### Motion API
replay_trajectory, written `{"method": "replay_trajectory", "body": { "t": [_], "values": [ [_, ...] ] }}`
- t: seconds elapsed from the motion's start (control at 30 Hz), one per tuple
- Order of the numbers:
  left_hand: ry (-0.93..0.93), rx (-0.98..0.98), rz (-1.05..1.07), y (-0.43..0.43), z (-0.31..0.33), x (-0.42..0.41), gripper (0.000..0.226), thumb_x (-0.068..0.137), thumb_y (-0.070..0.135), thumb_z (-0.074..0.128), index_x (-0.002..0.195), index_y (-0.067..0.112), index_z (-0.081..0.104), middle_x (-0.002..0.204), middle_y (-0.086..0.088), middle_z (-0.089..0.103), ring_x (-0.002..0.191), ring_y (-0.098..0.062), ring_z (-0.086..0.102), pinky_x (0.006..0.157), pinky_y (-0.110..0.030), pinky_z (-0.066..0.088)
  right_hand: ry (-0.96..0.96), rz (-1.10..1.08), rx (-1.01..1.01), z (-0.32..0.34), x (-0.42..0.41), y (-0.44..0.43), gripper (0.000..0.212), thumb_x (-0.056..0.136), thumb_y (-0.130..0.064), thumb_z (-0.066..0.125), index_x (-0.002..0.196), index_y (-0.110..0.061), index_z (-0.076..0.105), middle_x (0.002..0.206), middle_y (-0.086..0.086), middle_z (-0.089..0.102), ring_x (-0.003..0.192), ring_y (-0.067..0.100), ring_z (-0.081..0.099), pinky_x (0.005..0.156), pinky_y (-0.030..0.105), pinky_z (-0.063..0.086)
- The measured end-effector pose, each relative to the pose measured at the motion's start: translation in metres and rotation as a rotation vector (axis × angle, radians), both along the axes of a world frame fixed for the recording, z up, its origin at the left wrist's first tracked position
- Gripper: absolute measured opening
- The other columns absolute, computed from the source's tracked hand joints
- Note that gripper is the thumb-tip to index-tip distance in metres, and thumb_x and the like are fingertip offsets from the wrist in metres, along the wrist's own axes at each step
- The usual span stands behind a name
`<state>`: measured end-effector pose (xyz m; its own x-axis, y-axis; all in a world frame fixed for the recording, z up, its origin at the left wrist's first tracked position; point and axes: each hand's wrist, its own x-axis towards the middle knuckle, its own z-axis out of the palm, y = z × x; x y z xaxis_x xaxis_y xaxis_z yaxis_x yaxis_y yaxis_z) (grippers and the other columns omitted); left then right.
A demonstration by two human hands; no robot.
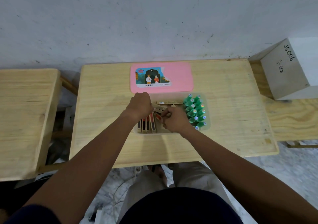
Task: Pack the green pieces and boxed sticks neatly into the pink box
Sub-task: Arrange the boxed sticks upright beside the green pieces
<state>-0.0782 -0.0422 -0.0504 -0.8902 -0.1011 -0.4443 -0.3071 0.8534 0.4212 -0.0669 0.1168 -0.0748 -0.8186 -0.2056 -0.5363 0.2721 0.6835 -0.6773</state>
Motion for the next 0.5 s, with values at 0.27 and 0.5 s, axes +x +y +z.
{"method": "replay_trajectory", "body": {
  "t": [0.27, 0.5],
  "values": [
    [-0.018, -0.022, -0.011, 0.005, -0.003, 0.001, 0.013, 0.077, 0.015, 0.073, 0.076, 0.006, 0.064, 0.063, -0.004, 0.054, 0.065, -0.027, 0.056, 0.051, -0.025, 0.034, 0.223, 0.194, 0.25, -0.002, 0.003, -0.004, 0.014, 0.084, -0.027, 0.068, 0.087, -0.019, 0.079, 0.088, 0.004, 0.075, 0.086, 0.025, 0.066, 0.07, 0.03, 0.05],
    [0.017, -0.063, 0.058, 0.005, 0.0, 0.004, 0.027, 0.076, 0.014, 0.076, 0.098, 0.003, 0.065, 0.093, -0.014, 0.066, 0.077, -0.026, 0.057, 0.061, -0.029, 0.042, 0.402, 0.311, 0.382, 0.025, -0.01, 0.004, 0.021, 0.083, -0.023, 0.06, 0.096, -0.012, 0.073, 0.09, 0.015, 0.071, 0.084, 0.036, 0.064, 0.069, 0.036, 0.049]
  ]
}}
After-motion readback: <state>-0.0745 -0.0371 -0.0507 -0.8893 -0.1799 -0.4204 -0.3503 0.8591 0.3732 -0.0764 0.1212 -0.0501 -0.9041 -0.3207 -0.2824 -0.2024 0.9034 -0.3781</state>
